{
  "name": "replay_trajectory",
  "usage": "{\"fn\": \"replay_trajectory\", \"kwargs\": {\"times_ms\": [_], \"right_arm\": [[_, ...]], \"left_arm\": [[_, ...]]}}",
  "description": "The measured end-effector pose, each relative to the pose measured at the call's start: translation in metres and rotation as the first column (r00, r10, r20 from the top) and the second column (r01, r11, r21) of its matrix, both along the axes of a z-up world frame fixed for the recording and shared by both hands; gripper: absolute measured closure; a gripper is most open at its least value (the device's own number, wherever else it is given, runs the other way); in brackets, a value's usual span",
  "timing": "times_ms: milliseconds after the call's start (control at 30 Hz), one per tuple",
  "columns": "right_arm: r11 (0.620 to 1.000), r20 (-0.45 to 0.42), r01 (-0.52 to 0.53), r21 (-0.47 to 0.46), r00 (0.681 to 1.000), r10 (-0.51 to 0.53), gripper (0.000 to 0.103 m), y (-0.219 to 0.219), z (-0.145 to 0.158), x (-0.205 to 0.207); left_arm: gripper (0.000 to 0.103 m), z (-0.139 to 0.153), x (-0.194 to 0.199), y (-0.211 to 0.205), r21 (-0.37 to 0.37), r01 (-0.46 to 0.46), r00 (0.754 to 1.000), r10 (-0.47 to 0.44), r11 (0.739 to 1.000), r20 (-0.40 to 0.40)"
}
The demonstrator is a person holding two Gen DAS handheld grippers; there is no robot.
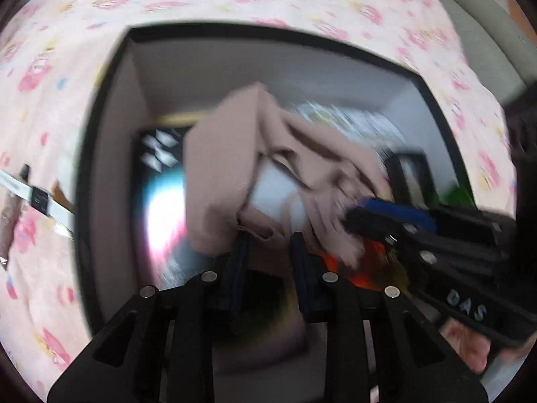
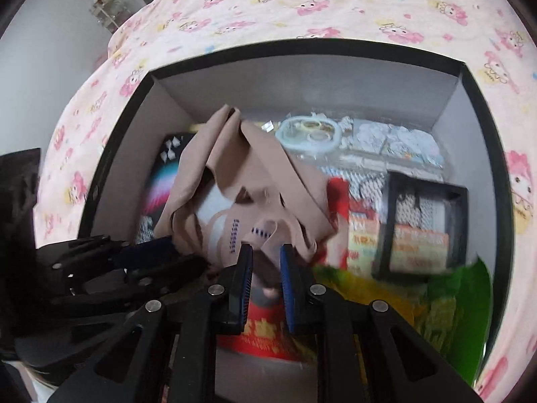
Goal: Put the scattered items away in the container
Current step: 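Lower the cloth into the black box and open the left gripper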
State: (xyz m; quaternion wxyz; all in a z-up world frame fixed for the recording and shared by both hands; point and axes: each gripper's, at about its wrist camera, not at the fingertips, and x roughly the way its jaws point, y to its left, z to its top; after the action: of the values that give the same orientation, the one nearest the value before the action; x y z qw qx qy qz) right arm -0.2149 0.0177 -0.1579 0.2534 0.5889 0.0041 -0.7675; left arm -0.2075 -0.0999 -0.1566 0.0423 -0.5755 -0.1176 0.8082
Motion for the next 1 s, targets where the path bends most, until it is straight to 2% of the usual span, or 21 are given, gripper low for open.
{"fn": "replay_trajectory", "kwargs": {"times_ms": [33,100,167,233,300,333,400,500,600,700,767,933,1000], "right_arm": [[1.000,-0.011,0.014,0.006,1.000,-0.014,0.089,0.000,0.002,-0.004],[0.998,-0.057,0.057,-0.007,0.997,-0.058,0.089,0.005,0.013,-0.006],[0.996,-0.121,0.077,-0.037,0.989,-0.081,0.089,0.013,0.028,0.001],[0.997,-0.163,0.068,-0.036,0.984,-0.073,0.089,0.018,0.036,0.013],[0.999,-0.104,0.022,-0.043,0.994,-0.026,0.089,0.017,0.033,0.017],[0.998,-0.064,0.004,-0.065,0.998,-0.008,0.089,0.018,0.027,0.019],[0.997,-0.008,-0.012,-0.070,1.000,0.012,0.089,0.017,0.016,0.021],[1.000,-0.014,-0.007,-0.010,1.000,0.007,0.089,0.010,0.006,0.013],[0.999,-0.001,0.026,-0.034,1.000,-0.026,0.089,0.010,0.007,0.001],[0.999,-0.114,0.054,-0.003,0.992,-0.053,0.089,0.012,0.025,0.005],[0.997,-0.179,0.072,0.018,0.982,-0.067,0.089,0.016,0.038,0.013],[0.994,-0.270,0.099,0.041,0.959,-0.085,0.088,0.034,0.067,0.052],[0.994,-0.318,0.104,0.041,0.944,-0.086,0.081,0.041,0.086,0.067]], "left_arm": [[0.078,0.003,-0.003,-0.004,-0.003,-0.034,0.999,0.034,0.999,-0.020],[0.078,0.010,0.001,-0.010,0.053,-0.058,0.997,0.061,0.997,-0.055],[0.078,0.017,0.013,-0.009,0.078,-0.026,0.995,0.033,0.997,-0.094],[0.078,0.015,0.026,-0.006,0.147,0.017,0.997,-0.005,0.989,-0.081],[0.078,0.008,0.032,-0.002,0.244,0.063,0.998,-0.055,0.968,-0.040],[0.078,0.006,0.032,0.002,0.251,0.081,0.997,-0.078,0.965,-0.023],[0.079,0.001,0.027,0.011,0.189,0.100,0.995,-0.102,0.977,-0.002],[0.081,-0.001,0.010,0.011,0.123,0.054,0.998,-0.056,0.991,0.015],[0.081,0.008,0.008,-0.006,0.144,-0.025,0.999,0.031,0.989,-0.034],[0.081,0.023,0.027,-0.010,0.196,-0.021,0.993,0.043,0.980,-0.110],[0.081,0.029,0.039,-0.006,0.201,-0.009,0.990,0.038,0.980,-0.137],[0.074,0.064,0.071,0.021,0.203,0.065,0.969,-0.014,0.977,-0.245],[0.070,0.084,0.087,0.030,0.203,0.088,0.955,-0.025,0.975,-0.294]]}}
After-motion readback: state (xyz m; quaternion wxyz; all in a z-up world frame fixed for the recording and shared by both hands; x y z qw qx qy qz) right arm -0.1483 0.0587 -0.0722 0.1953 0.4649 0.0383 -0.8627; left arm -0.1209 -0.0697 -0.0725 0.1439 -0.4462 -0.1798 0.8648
